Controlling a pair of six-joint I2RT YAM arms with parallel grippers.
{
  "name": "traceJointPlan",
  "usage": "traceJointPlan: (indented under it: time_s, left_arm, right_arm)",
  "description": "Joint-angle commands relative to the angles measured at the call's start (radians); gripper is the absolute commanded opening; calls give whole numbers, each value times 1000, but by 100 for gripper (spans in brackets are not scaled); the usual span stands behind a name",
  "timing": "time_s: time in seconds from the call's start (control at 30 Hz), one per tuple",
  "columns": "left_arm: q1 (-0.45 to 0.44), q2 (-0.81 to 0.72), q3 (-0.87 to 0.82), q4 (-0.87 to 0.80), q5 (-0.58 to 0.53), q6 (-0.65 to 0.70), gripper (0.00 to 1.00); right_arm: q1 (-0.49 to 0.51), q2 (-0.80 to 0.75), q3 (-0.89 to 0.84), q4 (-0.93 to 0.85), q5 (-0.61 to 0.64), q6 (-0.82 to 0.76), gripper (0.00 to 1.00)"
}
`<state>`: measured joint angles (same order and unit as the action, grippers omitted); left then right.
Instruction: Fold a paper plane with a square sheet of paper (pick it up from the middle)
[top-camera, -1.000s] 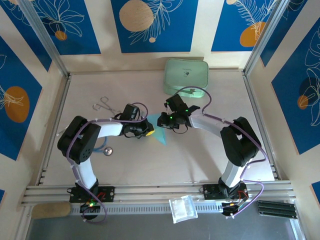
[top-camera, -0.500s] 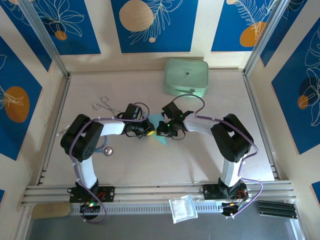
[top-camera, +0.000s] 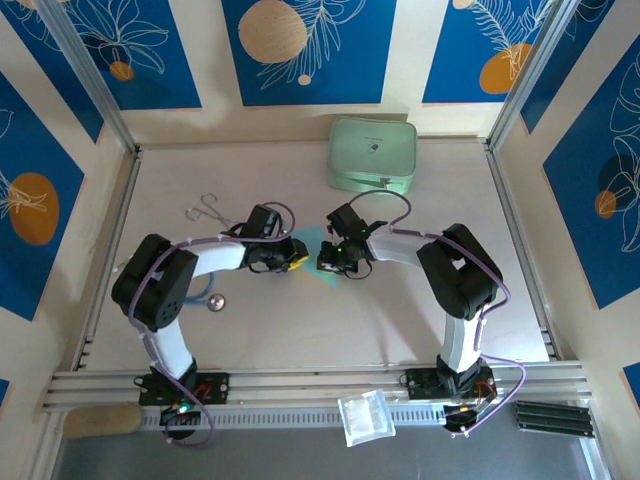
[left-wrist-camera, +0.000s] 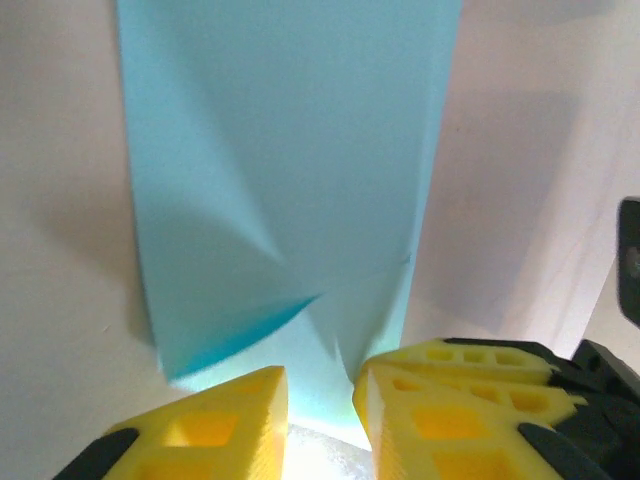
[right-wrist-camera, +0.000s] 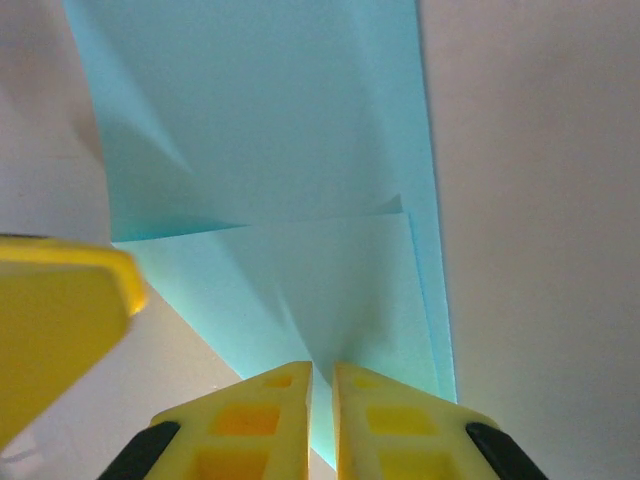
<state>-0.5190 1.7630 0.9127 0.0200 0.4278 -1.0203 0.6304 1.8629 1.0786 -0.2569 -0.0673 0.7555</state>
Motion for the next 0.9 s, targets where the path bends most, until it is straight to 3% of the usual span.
traceJointPlan:
  time_s: [0.0,0.6,0.87]
  left_arm:
    - [10,-63,-44,-56,-82,-2,32]
    - [14,11,-35,35,-34,-62,40]
    - [15,27,-29,82,-8,-71,29]
  right_arm:
    - [-9,21,-14,5,-20,17,15]
    - [-29,28,-38,37,-64,31,15]
    - [-29,33,-40,41,-69,30,15]
